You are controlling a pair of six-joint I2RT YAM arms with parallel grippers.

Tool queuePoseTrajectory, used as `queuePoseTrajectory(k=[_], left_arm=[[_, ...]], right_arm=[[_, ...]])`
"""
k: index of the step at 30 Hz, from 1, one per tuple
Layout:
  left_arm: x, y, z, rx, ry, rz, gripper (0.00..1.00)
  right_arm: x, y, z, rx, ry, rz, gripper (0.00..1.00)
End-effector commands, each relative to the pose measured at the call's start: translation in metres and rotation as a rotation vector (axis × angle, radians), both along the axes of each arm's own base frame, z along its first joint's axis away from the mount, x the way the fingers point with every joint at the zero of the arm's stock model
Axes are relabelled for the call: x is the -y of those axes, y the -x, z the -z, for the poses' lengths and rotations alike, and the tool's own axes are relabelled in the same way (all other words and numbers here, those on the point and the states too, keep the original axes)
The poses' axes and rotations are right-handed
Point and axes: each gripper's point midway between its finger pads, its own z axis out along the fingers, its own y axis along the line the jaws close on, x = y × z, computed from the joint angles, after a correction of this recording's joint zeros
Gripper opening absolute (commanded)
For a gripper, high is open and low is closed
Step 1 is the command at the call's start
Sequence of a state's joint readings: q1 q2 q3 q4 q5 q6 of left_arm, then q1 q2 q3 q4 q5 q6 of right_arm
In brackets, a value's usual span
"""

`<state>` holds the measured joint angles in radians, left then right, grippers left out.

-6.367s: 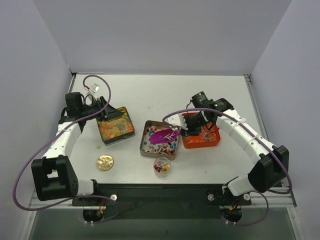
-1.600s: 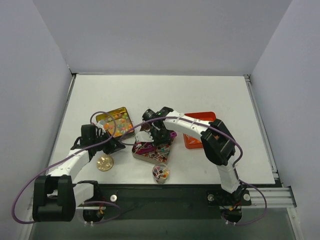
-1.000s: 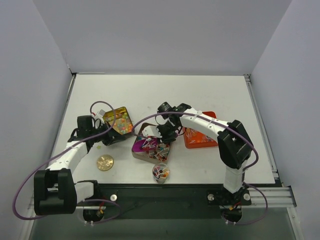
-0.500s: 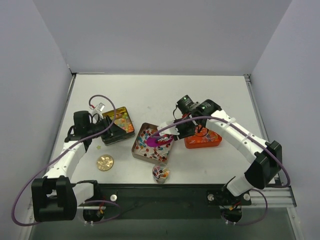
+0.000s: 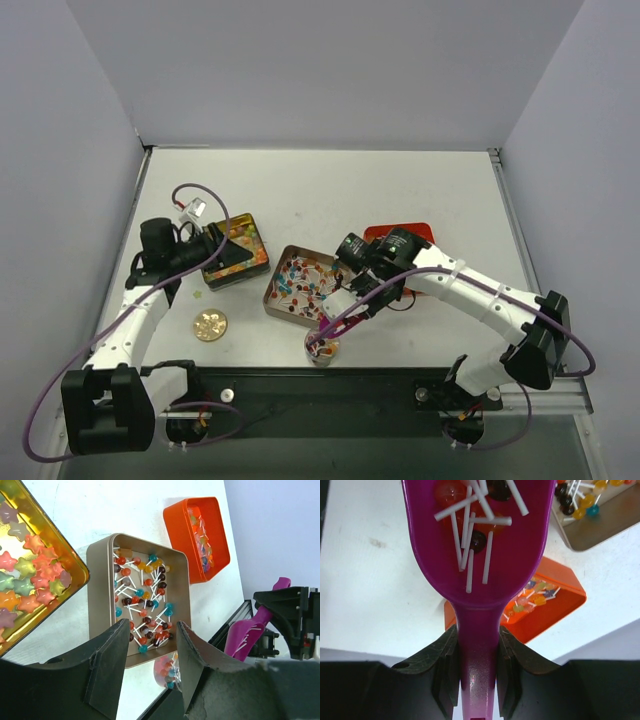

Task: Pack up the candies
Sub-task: Place the fake candies in the packing bottle.

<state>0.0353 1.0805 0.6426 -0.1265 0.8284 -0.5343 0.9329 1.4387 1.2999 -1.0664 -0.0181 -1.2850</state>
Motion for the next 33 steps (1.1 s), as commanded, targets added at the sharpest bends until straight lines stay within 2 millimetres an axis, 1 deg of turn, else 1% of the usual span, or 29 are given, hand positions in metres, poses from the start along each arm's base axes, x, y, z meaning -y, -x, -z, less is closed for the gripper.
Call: queuePoseTrajectory(k=[1, 8, 15, 19, 23, 26, 28, 31, 32, 33], left_arm=[[-0.004, -0.004, -0.021, 0.101, 0.011, -0.016, 0.53], [-0.009, 0.002, -0.018, 0.114, 0.002, -0.049, 0.53], [-0.013, 0.007, -0.019, 0.132, -0.002, -0.072, 0.54], [-0.015, 0.009, -0.019, 0.137, 0.001, -0.082, 0.54], [-0.015, 0.01, -0.021, 0.147, 0.008, -0.087, 0.55], [-0.014, 0.009, -0.024, 0.152, 0.013, -0.086, 0.55], [-0.014, 0.008, -0.026, 0.146, 0.018, -0.083, 0.56], [-0.013, 0.007, -0.028, 0.13, 0.018, -0.074, 0.55], [-0.013, 0.005, -0.031, 0.13, 0.013, -0.068, 0.55], [-0.013, 0.007, -0.028, 0.104, 0.012, -0.064, 0.55]], right_arm=[[0.023, -0.006, -0.004, 0.09, 0.16, 0.039, 0.0], [0.01, -0.01, -0.005, 0.164, 0.236, 0.003, 0.0], [-0.004, -0.01, -0.005, 0.247, 0.335, -0.086, 0.0], [-0.009, -0.013, -0.012, 0.318, 0.385, -0.113, 0.0], [-0.012, -0.019, -0.025, 0.384, 0.417, -0.122, 0.0], [-0.01, -0.019, -0.034, 0.398, 0.418, -0.116, 0.0], [-0.002, -0.017, -0.04, 0.394, 0.424, -0.09, 0.0], [0.017, -0.014, -0.044, 0.372, 0.407, -0.014, 0.0], [0.031, -0.018, -0.047, 0.359, 0.388, 0.057, 0.0], [0.038, -0.017, -0.047, 0.327, 0.359, 0.115, 0.0]])
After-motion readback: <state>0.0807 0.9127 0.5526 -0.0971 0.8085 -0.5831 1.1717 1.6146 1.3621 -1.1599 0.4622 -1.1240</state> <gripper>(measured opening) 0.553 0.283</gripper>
